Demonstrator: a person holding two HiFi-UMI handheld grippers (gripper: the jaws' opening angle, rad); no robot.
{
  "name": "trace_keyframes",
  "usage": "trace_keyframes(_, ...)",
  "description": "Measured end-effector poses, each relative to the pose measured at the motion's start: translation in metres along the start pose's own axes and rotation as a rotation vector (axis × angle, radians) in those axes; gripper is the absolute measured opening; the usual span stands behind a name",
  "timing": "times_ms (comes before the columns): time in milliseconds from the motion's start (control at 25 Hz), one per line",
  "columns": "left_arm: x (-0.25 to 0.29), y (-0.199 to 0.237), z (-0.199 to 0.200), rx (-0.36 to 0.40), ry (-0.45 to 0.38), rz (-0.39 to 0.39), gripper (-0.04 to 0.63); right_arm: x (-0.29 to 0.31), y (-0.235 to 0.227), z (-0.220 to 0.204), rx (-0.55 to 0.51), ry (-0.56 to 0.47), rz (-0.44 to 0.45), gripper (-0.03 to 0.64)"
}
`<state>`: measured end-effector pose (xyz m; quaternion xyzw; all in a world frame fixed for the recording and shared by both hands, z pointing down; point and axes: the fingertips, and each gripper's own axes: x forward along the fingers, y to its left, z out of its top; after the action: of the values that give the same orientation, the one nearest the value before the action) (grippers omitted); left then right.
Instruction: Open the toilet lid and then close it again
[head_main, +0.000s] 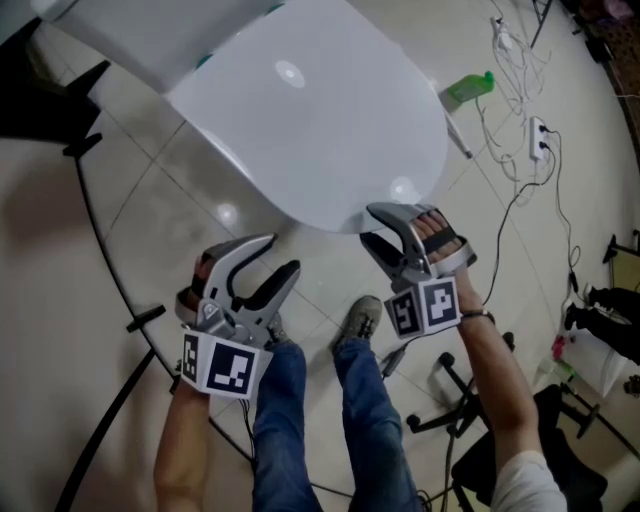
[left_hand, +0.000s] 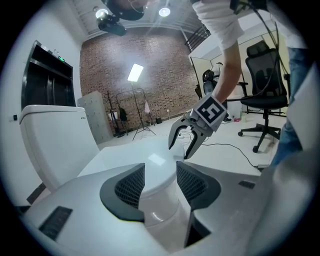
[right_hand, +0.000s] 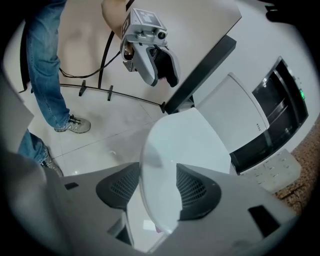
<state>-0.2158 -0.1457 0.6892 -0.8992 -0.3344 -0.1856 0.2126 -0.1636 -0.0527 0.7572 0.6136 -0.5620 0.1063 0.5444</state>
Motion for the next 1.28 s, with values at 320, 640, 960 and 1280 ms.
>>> trace_keyframes(320,-0.001,0.012,0.000,0.047,0.023,0.026,0.192,-0.012,0.001,0.008,0.005,0.012,-0.039,0.141)
trace_keyframes(640,0.004,0.007,0.005,0.261,0.088,0.062,0.193,-0.023,-0.001,0.015,0.010,-0.006,-0.083,0.087)
trace_keyframes(960,0.057,0.007,-0.003,0.700,0.226,0.182,0.196,-0.047,-0.025,0.031,-0.007,-0.057,-0.156,0.084)
trace_keyframes(1280,0.051,0.026,0.028,0.670,0.184,0.220,0.085,-0.077,-0.058,0.053,-0.027,-0.119,-0.256,0.083)
